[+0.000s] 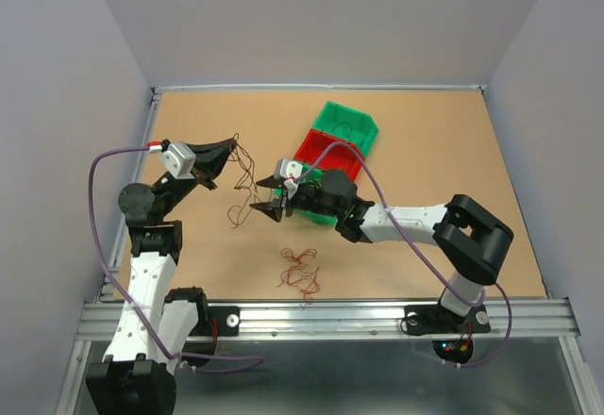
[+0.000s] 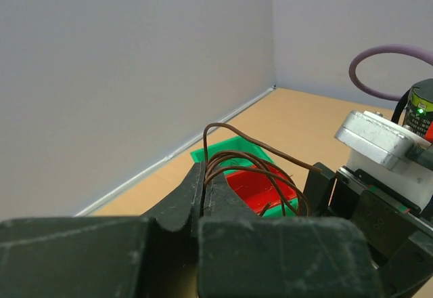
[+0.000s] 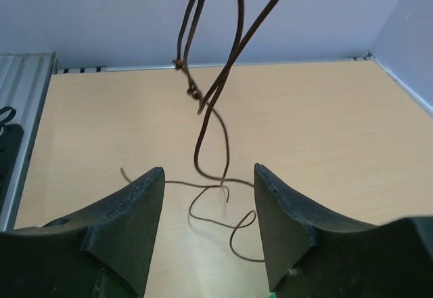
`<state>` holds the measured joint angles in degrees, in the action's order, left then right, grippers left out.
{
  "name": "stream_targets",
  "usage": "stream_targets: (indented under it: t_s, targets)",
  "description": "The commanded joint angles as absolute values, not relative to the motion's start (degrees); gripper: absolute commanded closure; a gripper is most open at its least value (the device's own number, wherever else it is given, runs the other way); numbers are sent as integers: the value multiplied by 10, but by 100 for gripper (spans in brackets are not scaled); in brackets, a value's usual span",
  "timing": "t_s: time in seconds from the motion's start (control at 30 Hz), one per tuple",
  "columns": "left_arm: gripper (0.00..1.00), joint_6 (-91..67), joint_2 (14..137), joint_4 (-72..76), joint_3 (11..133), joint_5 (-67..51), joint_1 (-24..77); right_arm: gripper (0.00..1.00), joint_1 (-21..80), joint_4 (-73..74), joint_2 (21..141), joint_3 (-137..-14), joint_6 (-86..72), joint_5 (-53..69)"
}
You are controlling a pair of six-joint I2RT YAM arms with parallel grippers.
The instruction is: Untangle the cables
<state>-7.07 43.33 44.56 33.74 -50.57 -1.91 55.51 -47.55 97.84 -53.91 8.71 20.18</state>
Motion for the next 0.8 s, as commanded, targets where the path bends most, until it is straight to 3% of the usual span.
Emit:
stream_targets:
  t_s: [0.0,0.1,0.13,0.2,0.3,0.33,0.4,0.43,0.53,0.57,0.6,0.67,0.77]
  targets:
    - [99,-48,419,454,337,-505,-16,43,556,-561,989,-590,73,171]
    - [99,-47,412,451,335,-506,-15,51,556,-577,996,-590,68,159]
    - [99,-47,413,450,336,-512,-15,83,557,-580,996,-588,64,156]
    - [99,-47,417,447,336,-515,-14,100,557,-589,986,-580,63,142]
    - [93,-40,430,443,337,-513,-14,100,556,-596,962,-556,65,121]
    - [82,-37,433,444,337,-513,-14,99,557,-596,954,-542,65,114]
    - [72,-28,446,442,339,-518,-14,99,556,-596,926,-527,66,98]
    - [55,-22,451,439,341,-526,-14,99,555,-596,916,-513,67,92]
    - [34,-6,466,429,346,-551,-14,99,555,-596,883,-495,64,72]
    - [19,-3,468,423,347,-557,-13,99,556,-596,875,-490,64,67]
    - [13,14,472,419,348,-565,-14,99,556,-596,864,-482,62,57]
    - [2,26,476,411,349,-589,-14,99,556,-596,856,-475,60,44]
    - [1,45,477,400,351,-606,-14,99,556,-594,846,-470,53,27]
